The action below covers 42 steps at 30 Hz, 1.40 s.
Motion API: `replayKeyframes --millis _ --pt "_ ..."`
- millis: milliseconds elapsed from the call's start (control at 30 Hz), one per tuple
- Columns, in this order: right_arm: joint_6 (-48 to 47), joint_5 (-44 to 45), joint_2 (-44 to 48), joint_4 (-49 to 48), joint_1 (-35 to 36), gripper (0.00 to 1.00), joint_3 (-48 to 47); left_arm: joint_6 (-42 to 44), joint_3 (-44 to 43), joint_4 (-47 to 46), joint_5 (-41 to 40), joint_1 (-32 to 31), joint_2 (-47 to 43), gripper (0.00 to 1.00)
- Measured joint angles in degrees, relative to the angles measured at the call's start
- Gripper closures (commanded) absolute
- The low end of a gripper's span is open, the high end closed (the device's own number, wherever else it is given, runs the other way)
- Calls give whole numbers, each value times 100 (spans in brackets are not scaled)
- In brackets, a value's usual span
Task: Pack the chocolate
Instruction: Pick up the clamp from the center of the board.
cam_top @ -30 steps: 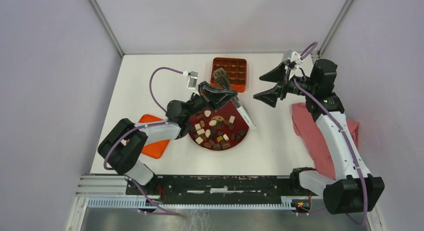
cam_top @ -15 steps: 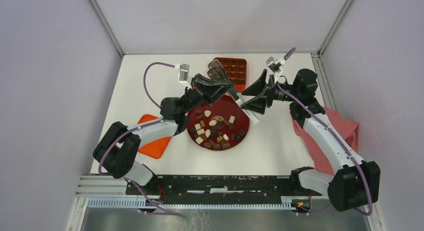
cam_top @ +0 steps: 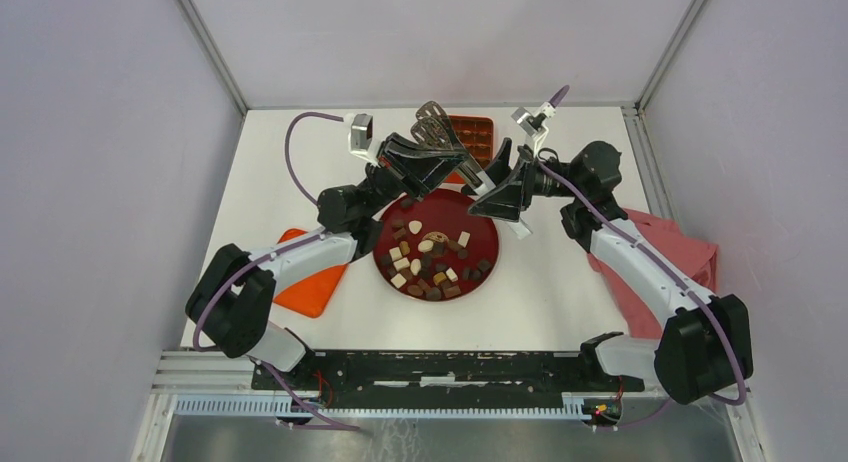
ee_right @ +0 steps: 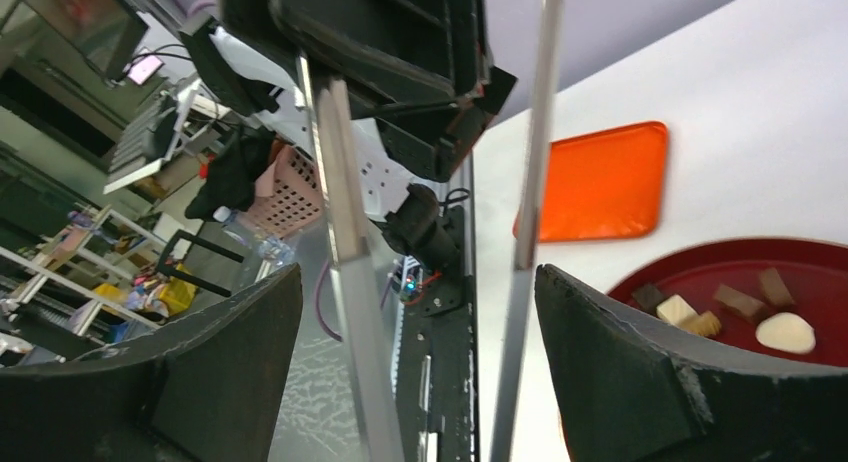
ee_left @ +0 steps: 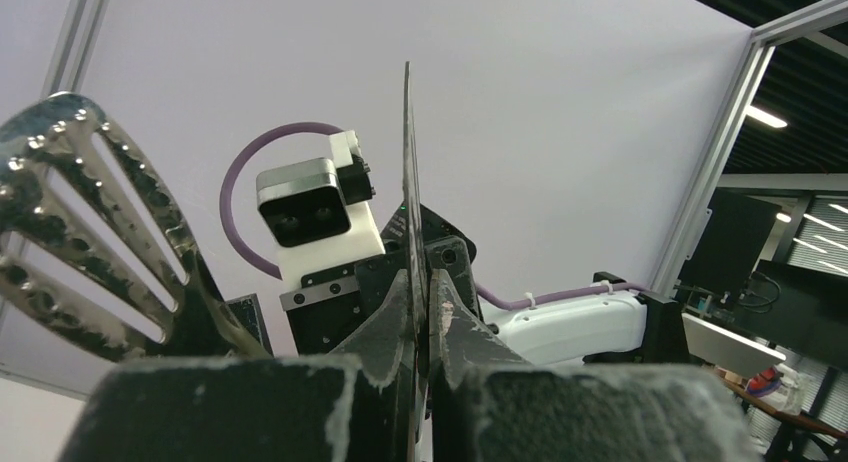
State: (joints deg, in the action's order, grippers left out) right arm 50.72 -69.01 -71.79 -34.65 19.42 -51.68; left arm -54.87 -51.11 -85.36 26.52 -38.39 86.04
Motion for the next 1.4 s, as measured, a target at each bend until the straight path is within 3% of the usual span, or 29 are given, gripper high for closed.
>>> replayKeyframes --millis 300,600,700,967,1033,1267,1400 --pt "846 4 -103 -970 74 26 -7 -15 0 0 -70 -11 -122 98" --pt "96 0 22 -271 76 35 -76 -44 0 -2 -70 -11 -251 98" --pt "-4 -7 44 -153 79 44 -120 -79 0 -2 -87 -11 -254 98" --pt "-24 -50 48 -127 85 48 -177 -103 0 0 -118 -4 -251 96" --pt "-24 -52 48 -131 85 51 -177 -107 0 0 -125 -4 -251 91" --pt "-24 -68 48 -94 85 52 -181 -190 2 -61 -387 -7 -210 54" --pt "-24 -70 48 -72 85 52 -181 -295 87 -101 -568 -4 -212 43"
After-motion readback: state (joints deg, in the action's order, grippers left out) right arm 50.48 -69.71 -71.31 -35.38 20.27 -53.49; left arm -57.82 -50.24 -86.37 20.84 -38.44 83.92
